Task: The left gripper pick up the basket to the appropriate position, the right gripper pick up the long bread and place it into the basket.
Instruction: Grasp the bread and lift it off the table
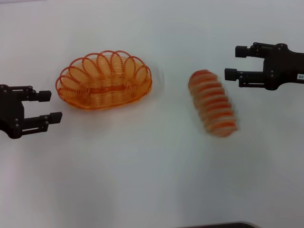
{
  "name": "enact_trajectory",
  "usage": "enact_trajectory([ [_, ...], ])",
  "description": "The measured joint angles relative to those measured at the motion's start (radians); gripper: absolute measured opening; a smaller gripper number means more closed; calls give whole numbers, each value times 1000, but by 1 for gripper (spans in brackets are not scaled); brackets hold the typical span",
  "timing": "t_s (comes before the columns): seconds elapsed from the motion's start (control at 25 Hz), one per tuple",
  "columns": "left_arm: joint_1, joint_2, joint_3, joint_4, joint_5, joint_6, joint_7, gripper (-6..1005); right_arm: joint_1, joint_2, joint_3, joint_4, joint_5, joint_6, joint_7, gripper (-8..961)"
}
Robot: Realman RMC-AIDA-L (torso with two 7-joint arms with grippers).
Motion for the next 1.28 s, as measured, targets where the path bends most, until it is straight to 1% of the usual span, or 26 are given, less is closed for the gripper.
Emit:
enact_trajectory([
  [0.12, 0, 0, 0, -2, 1, -1, 1, 592, 25, -18, -7, -10, -42, 0, 71, 818],
  [0.24, -2, -1, 1, -3, 5, -3, 1, 592, 53, -27, -24, -46, -93, 1, 135, 818],
  [0.32, -3, -1, 2, -3, 6, -3, 1, 592, 77, -36, -40, -65, -123, -5, 193, 818],
  [0.48, -4, -1, 4, -3, 5, -5, 0, 592, 128, -66, -80, -78, -148, -26, 305, 818],
  [0.72, -5, 0, 0, -3, 5, -2, -2, 591, 207, -123, -152, -89, -197, -47, 497, 819],
  [0.88, -6, 2, -1, -2, 0, 0, -3, 591, 259, -149, -172, -92, -234, -99, 543, 819],
  [1.04, -6, 2, 1, -2, 0, -3, -3, 591, 306, -167, -185, -92, -257, -142, 612, 819],
  [1.16, -9, 3, 1, -1, -1, -2, -3, 591, 322, -167, -191, -92, -277, -150, 647, 819],
  [1.28, -11, 4, 0, -1, -1, 2, -3, 591, 350, -161, -193, -92, -328, -152, 715, 818],
])
